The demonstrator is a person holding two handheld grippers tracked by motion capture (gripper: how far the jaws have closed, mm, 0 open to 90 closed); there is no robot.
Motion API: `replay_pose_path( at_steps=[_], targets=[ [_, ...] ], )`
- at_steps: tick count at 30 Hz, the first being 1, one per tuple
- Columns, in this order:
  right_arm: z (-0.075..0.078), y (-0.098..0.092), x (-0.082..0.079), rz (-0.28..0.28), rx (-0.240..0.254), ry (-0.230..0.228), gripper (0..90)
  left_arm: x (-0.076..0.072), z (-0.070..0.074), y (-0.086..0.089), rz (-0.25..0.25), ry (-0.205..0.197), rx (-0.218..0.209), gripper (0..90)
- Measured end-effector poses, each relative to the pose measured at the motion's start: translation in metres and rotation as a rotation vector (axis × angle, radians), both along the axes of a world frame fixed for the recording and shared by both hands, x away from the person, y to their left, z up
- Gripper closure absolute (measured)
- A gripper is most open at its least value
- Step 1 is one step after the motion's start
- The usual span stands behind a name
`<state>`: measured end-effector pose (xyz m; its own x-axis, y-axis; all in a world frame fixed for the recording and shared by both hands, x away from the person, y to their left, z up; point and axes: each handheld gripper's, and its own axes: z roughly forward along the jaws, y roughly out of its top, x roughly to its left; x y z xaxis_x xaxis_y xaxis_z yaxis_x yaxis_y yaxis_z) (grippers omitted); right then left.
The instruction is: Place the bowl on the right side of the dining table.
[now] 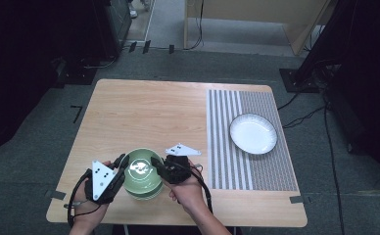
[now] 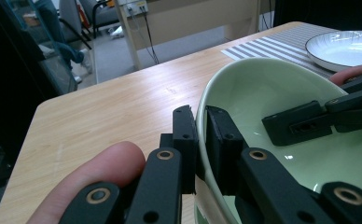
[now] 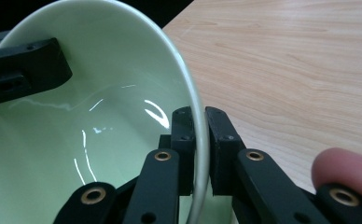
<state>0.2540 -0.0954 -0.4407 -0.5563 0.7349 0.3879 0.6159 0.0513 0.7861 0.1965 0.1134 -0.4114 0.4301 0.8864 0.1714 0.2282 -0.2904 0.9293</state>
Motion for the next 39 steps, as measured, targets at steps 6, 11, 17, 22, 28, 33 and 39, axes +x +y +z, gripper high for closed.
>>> replay_pose_path(
  at_steps=[6, 11, 17, 22, 28, 33, 39],
  targets=[
    [0.002, 0.001, -0.002, -0.008, 0.005, -0.016, 84.0, -0.002, 0.001, 0.001, -0.006, -0.019, -0.007, 82.4],
    [0.006, 0.001, -0.006, -0.028, 0.002, -0.029, 84.0, -0.002, 0.003, 0.003, -0.019, -0.027, -0.034, 82.1],
    [0.01, -0.001, -0.009, -0.047, 0.003, -0.071, 83.9, -0.001, 0.003, 0.009, -0.049, -0.014, -0.123, 78.6],
    [0.011, -0.004, -0.009, -0.074, -0.001, -0.088, 84.0, 0.001, 0.006, 0.02, -0.086, -0.018, -0.203, 53.2],
    [0.012, -0.009, -0.009, -0.092, -0.016, -0.105, 84.0, 0.003, 0.009, 0.028, -0.075, -0.001, -0.233, 7.0],
    [0.011, -0.011, -0.009, -0.107, -0.018, -0.109, 84.0, 0.005, 0.01, 0.033, -0.091, 0.027, -0.249, 0.0],
    [0.012, -0.015, -0.008, -0.121, -0.023, -0.114, 84.0, 0.008, 0.01, 0.044, -0.069, 0.043, -0.273, 0.0]
  ],
)
